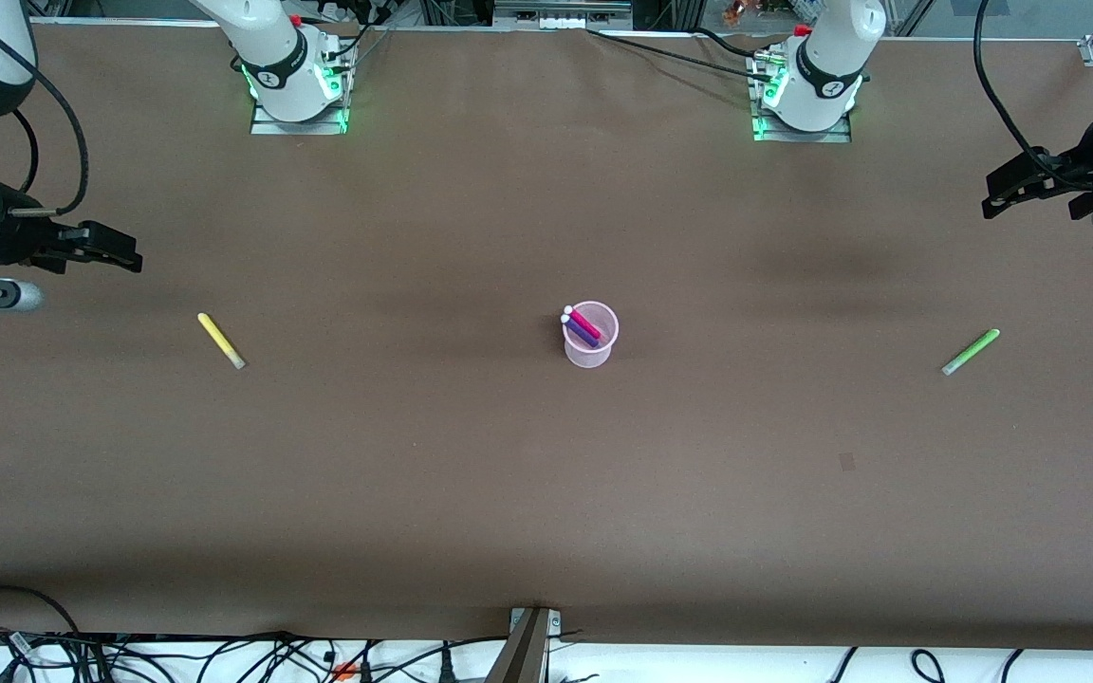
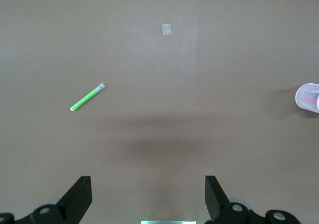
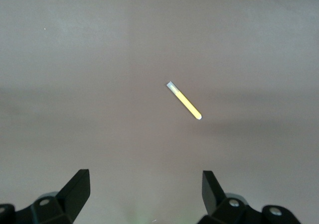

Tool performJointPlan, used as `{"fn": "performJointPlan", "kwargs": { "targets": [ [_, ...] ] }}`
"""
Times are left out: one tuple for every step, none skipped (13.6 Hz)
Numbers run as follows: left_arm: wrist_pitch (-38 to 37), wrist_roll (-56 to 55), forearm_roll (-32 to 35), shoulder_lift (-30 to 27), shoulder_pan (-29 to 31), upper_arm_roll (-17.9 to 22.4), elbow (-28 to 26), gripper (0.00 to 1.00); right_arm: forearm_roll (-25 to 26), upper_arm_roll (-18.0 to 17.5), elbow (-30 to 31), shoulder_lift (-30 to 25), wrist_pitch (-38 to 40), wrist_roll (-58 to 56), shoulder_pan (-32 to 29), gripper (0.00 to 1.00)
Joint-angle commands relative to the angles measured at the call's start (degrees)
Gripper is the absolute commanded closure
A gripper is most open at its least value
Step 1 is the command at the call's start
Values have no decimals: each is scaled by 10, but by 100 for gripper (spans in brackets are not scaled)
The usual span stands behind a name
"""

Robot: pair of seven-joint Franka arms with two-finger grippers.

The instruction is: Organize pens into pink holder with both arms

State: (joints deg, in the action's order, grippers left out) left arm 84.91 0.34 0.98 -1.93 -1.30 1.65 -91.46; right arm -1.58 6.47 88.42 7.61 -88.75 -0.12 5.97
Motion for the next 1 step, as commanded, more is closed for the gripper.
{"fn": "performJointPlan", "kwargs": {
  "targets": [
    [-11,-8,-9,0,-4,4,8,0,-11,-10,-15,-2,14,17,-11,0]
  ]
}}
